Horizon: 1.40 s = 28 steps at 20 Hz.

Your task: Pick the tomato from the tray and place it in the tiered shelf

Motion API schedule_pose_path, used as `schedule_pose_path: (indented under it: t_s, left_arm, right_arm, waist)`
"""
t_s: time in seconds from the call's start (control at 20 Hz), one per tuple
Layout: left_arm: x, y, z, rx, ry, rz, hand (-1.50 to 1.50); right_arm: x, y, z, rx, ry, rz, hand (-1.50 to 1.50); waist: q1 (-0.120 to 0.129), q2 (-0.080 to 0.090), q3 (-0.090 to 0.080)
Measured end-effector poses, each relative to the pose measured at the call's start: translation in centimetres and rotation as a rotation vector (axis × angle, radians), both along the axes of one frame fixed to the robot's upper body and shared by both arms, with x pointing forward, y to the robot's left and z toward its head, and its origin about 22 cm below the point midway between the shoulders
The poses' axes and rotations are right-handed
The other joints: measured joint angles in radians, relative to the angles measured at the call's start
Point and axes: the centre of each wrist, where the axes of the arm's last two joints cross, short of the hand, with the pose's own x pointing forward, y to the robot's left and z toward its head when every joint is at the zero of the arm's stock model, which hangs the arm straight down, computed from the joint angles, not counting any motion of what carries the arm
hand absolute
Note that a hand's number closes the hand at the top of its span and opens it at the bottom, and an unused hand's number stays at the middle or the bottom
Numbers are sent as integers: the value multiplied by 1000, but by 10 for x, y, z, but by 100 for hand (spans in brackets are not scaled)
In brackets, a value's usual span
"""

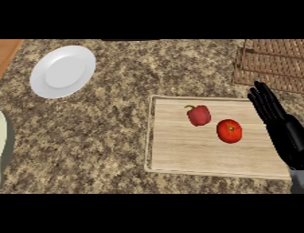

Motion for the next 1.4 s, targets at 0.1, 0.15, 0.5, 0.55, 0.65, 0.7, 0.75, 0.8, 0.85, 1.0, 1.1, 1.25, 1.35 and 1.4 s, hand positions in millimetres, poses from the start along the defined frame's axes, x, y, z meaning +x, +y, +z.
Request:
schedule_pose_path:
  t_s: [0.1, 0.15, 0.5, 0.55, 0.65, 0.7, 0.75, 0.8, 0.85, 1.0, 1.1, 1.25, 1.35, 1.4]
  left_arm:
    - [1, 0, 2, 14, 23, -21, 0]
    - [1, -1, 1, 16, 42, -40, 0]
    - [-8, -12, -24, -9, 211, -145, 0]
    - [-10, -14, -27, -15, 231, -160, 0]
    - [-10, -17, -31, -24, 256, -191, 0]
    - [-8, -18, -32, -29, 266, -203, 0]
    - [-10, -20, -34, -32, 277, -216, 0]
    - [-11, -21, -37, -34, 285, -225, 0]
    - [-11, -20, -36, -32, 293, -229, 0]
    - [-9, -17, -35, -34, 304, -234, 0]
    - [-9, -17, -37, -36, 312, -232, 0]
    - [-10, -13, -37, -37, 319, -225, 0]
    - [-10, -12, -37, -38, 323, -227, 0]
    - [-9, -12, -36, -37, 323, -228, 0]
  right_arm:
    - [6, 8, 1, -2, -19, -43, 150]
    - [11, 14, 4, -12, -32, -79, 150]
    - [28, -11, -7, -272, -40, -606, -150]
    - [28, -9, -13, -299, -47, -677, -150]
    - [28, 15, -26, -319, -53, -762, -150]
    - [29, 31, -32, -324, -51, -786, -150]
    - [28, 46, -38, -330, -41, -803, -150]
    - [27, 59, -42, -340, -35, -817, -150]
    - [25, 72, -48, -354, -27, -822, -150]
    - [28, 82, -59, -447, 12, -860, -150]
    - [31, 79, -64, -520, 51, -876, -150]
    - [37, 72, -68, -628, 140, -900, -150]
    - [41, 72, -68, -702, 212, -895, -150]
    - [43, 74, -66, -739, 249, -882, -150]
  waist:
    - [-1, 6, -17]
    - [1, 9, -23]
    - [-38, 26, -53]
    - [-34, 24, -53]
    - [-21, 23, -53]
    - [-16, 22, -53]
    - [-9, 20, -52]
    - [-7, 18, -52]
    - [-6, 16, -53]
    - [-8, 12, -55]
    - [-16, 8, -58]
    - [-20, 1, -61]
    - [-21, -2, -62]
    - [-21, -3, -63]
